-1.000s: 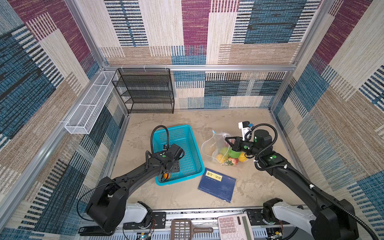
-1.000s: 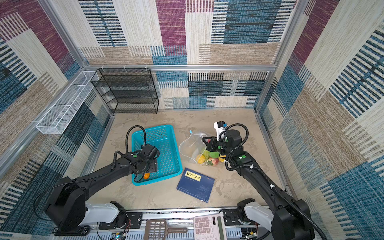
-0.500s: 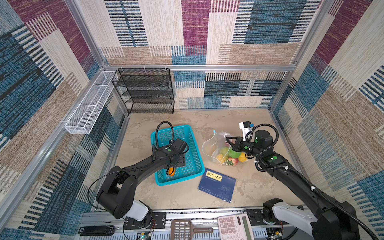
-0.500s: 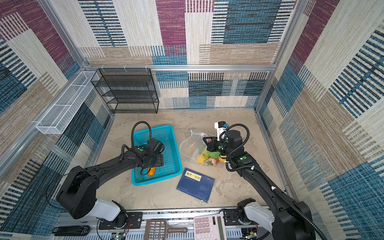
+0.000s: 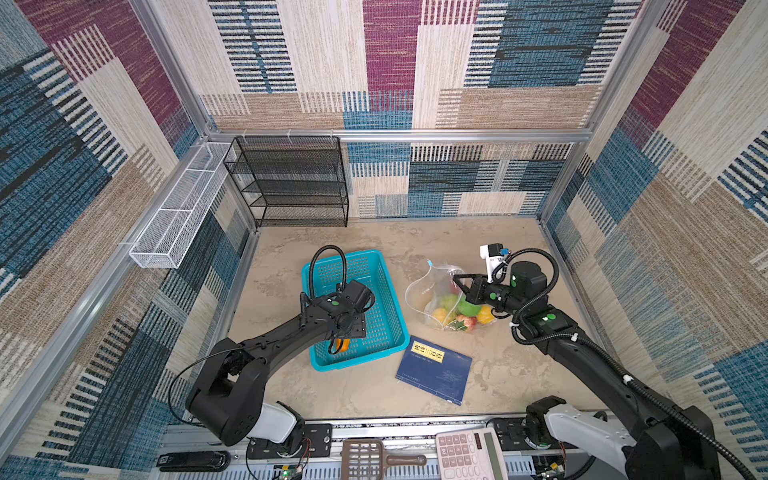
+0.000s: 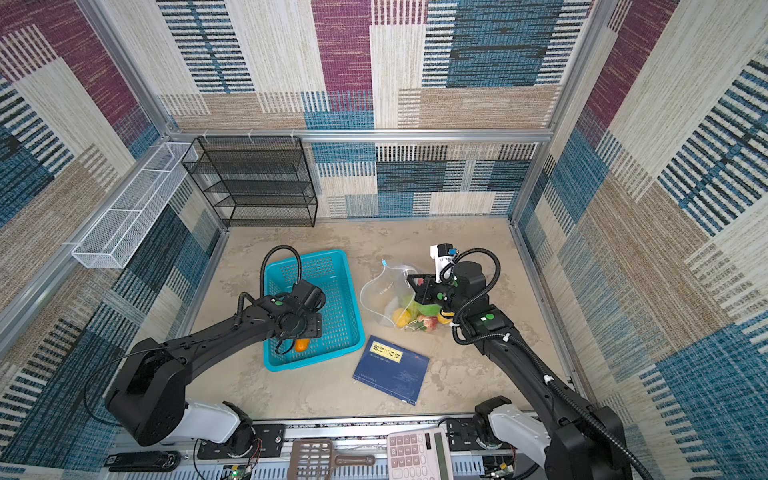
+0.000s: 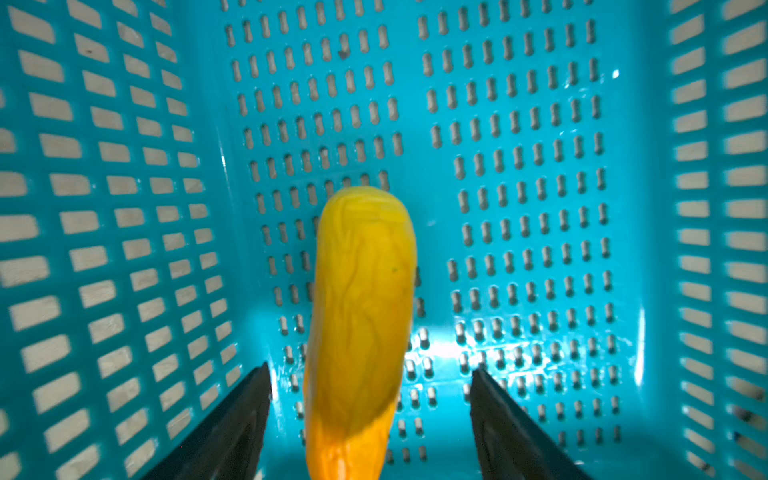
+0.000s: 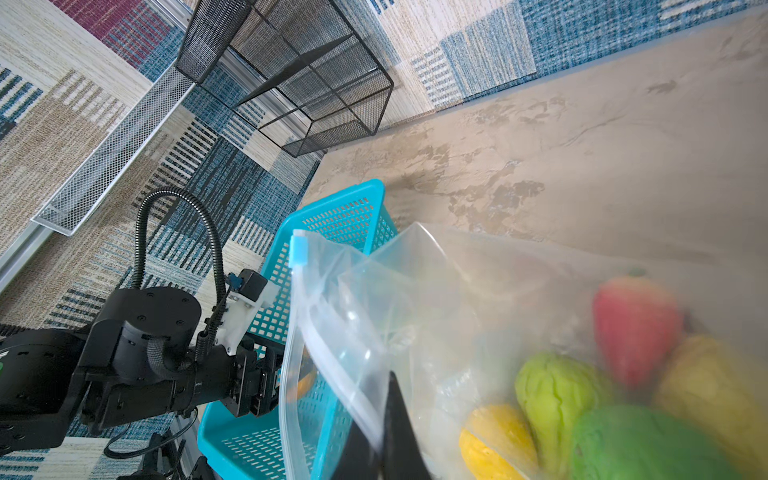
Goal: Place the food in the zip-top bag and seal the zipper
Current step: 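Lower the left gripper into the basket over the long yellow fruit, then close the left gripper on the long yellow fruit and lift it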
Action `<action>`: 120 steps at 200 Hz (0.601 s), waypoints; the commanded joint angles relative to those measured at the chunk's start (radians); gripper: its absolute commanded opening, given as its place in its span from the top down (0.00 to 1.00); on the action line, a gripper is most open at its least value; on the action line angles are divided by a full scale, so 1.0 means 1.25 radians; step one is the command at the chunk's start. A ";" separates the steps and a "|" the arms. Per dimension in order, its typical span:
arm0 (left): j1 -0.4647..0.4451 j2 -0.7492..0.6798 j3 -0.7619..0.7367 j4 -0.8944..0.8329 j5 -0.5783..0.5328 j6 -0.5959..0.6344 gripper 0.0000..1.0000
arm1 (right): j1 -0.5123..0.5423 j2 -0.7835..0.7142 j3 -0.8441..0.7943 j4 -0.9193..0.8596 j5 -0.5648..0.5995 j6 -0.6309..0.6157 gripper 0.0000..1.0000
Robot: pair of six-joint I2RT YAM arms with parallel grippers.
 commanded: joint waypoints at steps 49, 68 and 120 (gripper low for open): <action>0.004 0.065 -0.013 0.028 -0.013 0.057 0.28 | 0.001 -0.011 0.004 0.007 0.008 0.007 1.00; 0.004 0.082 -0.017 0.041 -0.008 0.065 0.31 | 0.000 -0.015 0.006 0.004 0.013 0.007 1.00; 0.007 0.092 -0.017 0.055 0.001 0.076 0.57 | 0.000 -0.016 0.007 0.001 0.014 0.007 1.00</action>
